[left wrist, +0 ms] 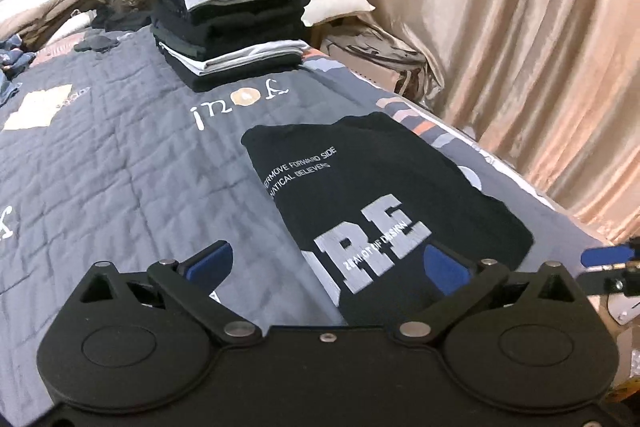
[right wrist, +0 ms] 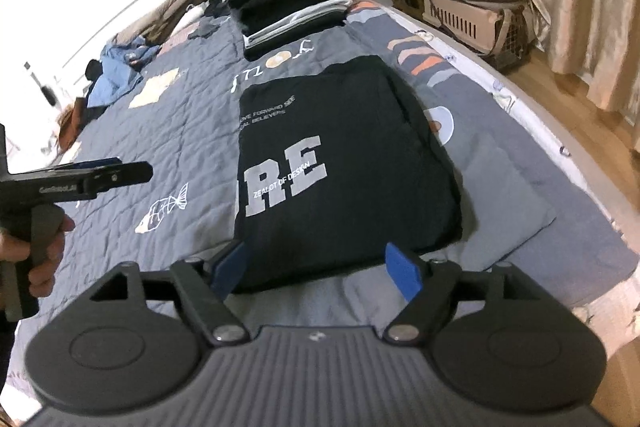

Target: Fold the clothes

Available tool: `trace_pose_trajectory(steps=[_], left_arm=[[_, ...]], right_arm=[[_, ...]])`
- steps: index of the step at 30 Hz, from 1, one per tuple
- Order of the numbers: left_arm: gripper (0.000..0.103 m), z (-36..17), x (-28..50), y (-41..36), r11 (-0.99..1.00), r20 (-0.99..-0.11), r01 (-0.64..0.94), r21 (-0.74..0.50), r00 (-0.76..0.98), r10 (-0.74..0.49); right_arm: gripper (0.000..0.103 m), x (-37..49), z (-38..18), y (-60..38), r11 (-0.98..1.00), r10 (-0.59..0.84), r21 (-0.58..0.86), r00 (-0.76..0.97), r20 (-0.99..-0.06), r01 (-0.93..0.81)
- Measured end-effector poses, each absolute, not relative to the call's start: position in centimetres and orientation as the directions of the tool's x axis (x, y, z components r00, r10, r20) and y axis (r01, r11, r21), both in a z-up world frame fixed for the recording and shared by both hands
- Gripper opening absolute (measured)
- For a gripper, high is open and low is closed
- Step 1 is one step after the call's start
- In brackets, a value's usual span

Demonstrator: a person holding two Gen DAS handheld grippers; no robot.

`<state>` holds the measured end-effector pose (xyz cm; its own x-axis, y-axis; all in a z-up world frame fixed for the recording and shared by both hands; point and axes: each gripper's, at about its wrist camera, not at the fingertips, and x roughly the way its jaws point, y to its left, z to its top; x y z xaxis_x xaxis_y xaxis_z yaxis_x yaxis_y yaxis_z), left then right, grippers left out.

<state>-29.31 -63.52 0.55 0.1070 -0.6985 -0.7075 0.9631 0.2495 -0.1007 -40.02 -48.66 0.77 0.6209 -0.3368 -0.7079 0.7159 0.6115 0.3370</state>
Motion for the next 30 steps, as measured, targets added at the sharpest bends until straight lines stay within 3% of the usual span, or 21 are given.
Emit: trace_pose_trajectory(steps=[6, 17, 30], left_arm=[[0.103, 2.2, -30.7, -62.2, 0.264, -0.742, 0.957, -0.123, 0.088, -0.665], [0.103, 4.9, -34.2, -60.4, 0.25, -0.741, 0.968, -0.021, 0.153, -0.654], [0.103, 7.4, -36.8, -58.2, 0.197, -0.759, 0.978, -0.069, 0.077, -0.646]], right_arm=[[0.077, -39.9, 3.6, -47.9, 0.638, -0.339, 0.289, 0.597, -0.727, 0.714], [0.077, -39.3, 6.8, -46.1, 0.689, -0.31, 0.229, 0.565, -0.765, 0.688], [0.077, -38.9, 8.9, -45.0, 0.716, -0.28, 0.21, 0.549, -0.787, 0.666]])
